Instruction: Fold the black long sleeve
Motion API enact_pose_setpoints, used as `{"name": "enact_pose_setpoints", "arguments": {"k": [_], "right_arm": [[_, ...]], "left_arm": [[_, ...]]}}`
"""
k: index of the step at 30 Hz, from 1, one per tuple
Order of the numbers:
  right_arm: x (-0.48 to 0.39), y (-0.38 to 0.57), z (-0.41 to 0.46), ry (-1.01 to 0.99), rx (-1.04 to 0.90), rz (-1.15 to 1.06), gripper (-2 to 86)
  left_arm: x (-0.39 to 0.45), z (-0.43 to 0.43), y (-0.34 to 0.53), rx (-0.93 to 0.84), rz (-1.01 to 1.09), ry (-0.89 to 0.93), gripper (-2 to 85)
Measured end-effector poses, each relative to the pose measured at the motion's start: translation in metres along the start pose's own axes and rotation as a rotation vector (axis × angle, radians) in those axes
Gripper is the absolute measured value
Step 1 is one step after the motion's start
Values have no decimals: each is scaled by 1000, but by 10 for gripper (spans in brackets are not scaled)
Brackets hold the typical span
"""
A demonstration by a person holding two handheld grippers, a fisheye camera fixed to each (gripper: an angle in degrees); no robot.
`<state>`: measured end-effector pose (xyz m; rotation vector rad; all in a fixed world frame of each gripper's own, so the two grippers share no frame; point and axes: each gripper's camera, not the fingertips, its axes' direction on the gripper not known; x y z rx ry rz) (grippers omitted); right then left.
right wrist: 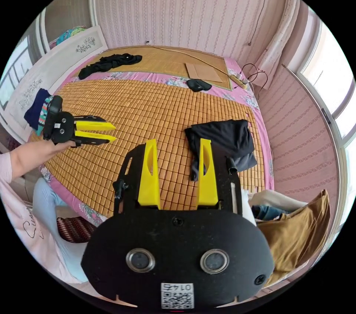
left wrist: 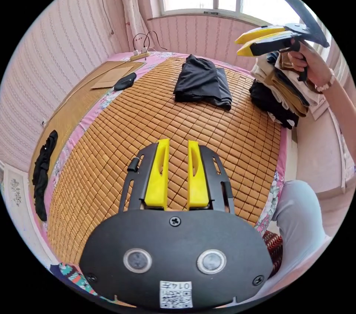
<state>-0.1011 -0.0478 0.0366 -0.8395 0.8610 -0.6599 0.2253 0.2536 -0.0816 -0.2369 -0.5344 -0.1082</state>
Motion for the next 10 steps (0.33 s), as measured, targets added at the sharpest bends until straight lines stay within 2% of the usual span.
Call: {"name": "enact_pose_setpoints", "arguments": {"k": [3,6,10], "right_arm": [[-68,39,-39,-34,26,-45,160],[-133,70,-66,41,-26,-68,165],[-203,97,-91,-22,-45,-85,178]], "left_arm": [[26,-76,45,4,53,-126,84],[45,-141,99,0,64,-195,85],[57,-208,168,3,30,-239,85]]}}
